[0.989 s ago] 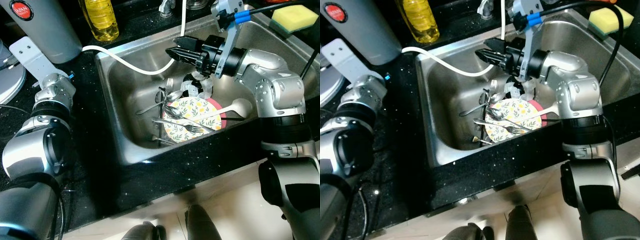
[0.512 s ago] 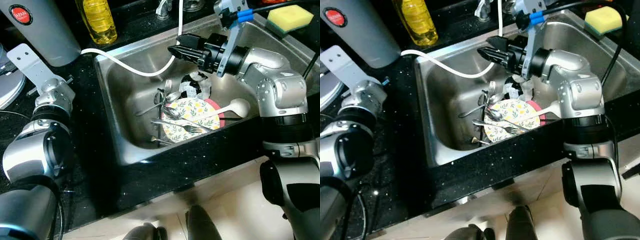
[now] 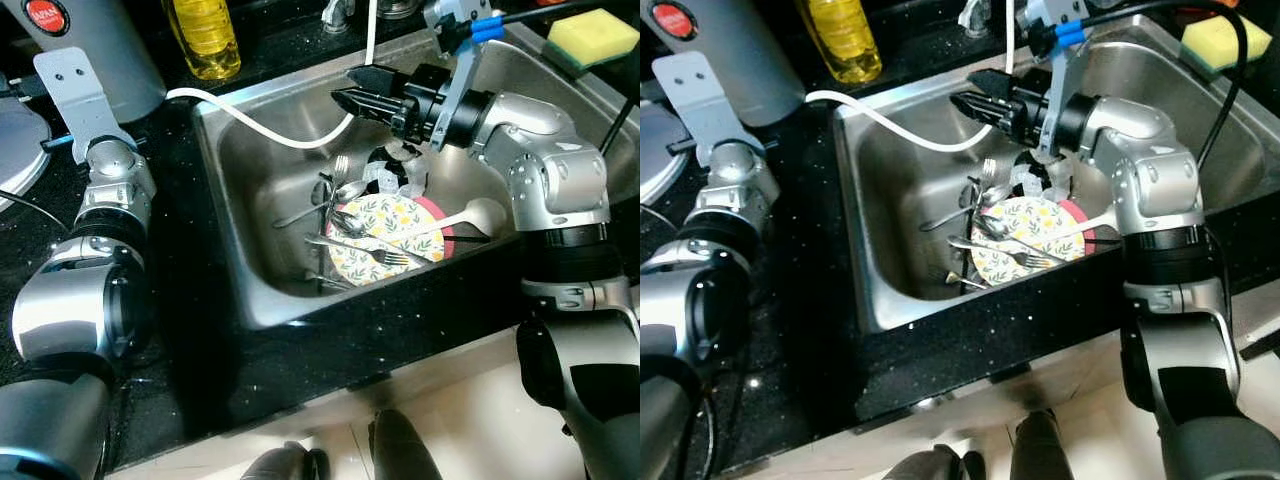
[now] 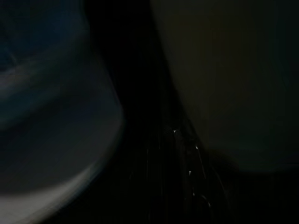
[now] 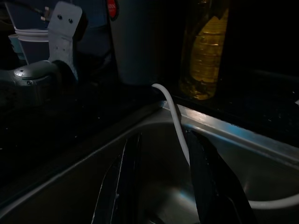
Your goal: Kitchen organization
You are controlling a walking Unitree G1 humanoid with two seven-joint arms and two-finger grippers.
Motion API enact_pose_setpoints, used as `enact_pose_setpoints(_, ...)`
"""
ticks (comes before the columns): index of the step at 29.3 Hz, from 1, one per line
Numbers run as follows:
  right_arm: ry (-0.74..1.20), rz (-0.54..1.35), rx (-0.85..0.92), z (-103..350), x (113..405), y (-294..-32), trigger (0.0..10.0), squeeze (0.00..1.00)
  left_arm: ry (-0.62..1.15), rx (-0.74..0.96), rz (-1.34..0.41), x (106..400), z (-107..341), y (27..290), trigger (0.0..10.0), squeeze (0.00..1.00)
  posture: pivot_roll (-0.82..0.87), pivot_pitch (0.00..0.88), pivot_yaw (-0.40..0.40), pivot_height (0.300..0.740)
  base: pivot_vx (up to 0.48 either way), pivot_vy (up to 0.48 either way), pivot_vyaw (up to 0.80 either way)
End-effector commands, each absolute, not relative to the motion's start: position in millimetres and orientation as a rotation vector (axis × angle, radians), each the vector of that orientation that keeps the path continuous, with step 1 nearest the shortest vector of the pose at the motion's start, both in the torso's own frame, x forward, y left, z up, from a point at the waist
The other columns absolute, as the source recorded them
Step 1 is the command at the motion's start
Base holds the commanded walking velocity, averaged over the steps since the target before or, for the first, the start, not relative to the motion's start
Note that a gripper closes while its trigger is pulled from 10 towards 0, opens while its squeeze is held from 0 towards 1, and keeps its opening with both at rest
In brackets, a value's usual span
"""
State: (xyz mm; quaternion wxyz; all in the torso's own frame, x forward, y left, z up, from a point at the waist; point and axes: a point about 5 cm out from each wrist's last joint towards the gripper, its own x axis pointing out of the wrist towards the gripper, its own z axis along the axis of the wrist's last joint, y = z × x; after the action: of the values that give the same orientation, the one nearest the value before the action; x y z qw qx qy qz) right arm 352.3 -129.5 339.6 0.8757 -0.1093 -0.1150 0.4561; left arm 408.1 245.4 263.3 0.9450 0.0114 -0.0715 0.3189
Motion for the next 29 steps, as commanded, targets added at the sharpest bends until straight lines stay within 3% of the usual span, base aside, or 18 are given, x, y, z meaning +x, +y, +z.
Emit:
enact_pose_setpoints(1,-0.252,0.985,-0.244,343,351,-122,10.0,0.00,-0.227,0.073,0.693,404,280,257,10.0,0.00,-0.20,0.183,0.126,0.740,0.000,0.000,0.00)
enact_pose_setpoints(6,-0.256,0.986,-0.248,344,351,-122,10.0,0.00,-0.332,0.150,0.736,401,295,258,10.0,0.00,-0.20,0.179,0.127,0.740,0.000,0.000,0.00)
enact_pose_setpoints(10,-0.257,0.985,-0.250,344,351,-123,10.0,0.00,-0.527,0.211,0.800,392,332,261,10.0,0.00,-0.20,0.171,0.125,0.740,0.000,0.000,0.00)
enact_pose_setpoints(21,-0.261,0.988,-0.254,345,351,-123,10.0,0.00,-0.869,0.397,0.806,375,381,243,10.0,0.00,-0.20,0.162,0.119,0.740,0.000,0.000,0.00)
enact_pose_setpoints(24,-0.264,0.986,-0.258,346,351,-123,10.0,0.00,-0.976,0.434,0.713,368,398,233,10.0,0.00,-0.20,0.162,0.118,0.740,0.000,0.000,0.00)
enact_pose_setpoints(25,-0.267,0.984,-0.262,348,351,-124,10.0,0.00,-0.994,0.419,0.598,366,408,228,10.0,0.00,-0.20,0.164,0.116,0.740,0.000,0.000,0.00)
enact_pose_setpoints(27,-0.267,0.984,-0.262,348,351,-124,10.0,0.00,-0.994,0.419,0.598,366,408,228,10.0,0.00,-0.20,0.164,0.116,0.740,0.000,0.000,0.00)
enact_pose_setpoints(29,-0.274,0.971,-0.290,352,350,-131,10.0,0.00,-0.937,0.377,0.243,366,419,216,10.0,0.00,-0.19,0.165,0.113,0.740,0.000,0.000,0.00)
